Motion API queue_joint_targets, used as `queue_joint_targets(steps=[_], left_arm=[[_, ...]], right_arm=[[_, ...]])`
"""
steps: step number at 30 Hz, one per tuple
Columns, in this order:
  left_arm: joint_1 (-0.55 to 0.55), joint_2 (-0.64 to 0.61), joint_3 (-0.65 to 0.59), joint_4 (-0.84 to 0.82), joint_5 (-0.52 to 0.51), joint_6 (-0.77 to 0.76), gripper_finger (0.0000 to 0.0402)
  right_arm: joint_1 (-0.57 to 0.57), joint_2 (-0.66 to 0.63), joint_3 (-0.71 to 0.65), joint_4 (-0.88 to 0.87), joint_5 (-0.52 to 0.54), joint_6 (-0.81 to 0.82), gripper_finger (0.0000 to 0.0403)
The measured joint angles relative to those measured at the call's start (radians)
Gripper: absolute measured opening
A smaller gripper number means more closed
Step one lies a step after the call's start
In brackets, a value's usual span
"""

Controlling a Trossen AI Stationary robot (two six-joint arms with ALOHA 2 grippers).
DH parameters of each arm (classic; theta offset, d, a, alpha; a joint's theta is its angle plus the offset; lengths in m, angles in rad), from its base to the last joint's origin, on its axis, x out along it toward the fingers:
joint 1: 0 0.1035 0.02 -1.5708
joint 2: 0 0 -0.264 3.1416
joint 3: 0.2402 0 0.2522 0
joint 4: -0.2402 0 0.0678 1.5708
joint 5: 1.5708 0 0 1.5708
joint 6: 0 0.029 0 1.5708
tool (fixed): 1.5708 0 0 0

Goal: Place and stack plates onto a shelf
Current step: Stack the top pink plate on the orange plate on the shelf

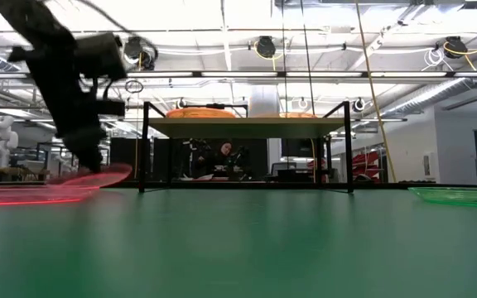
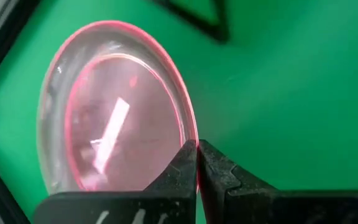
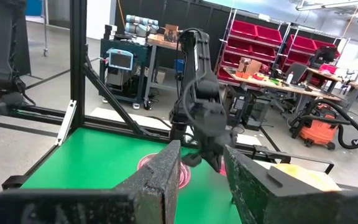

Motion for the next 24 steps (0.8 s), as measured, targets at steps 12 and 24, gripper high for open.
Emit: queue_joint_targets(steps=[12, 24], left_arm=[[-0.344, -0.188, 0.254, -0.170, -0.002, -0.125, 0.0002], [-0.549, -0.117, 0.336, 0.147, -0.004, 0.144, 0.0001]], right_arm=[[0.016, -0.057, 0.000, -0.096, -0.005, 0.077, 0.0109], [0.016, -0.169, 0.000, -0.239, -0.005, 0.183, 0.0109]])
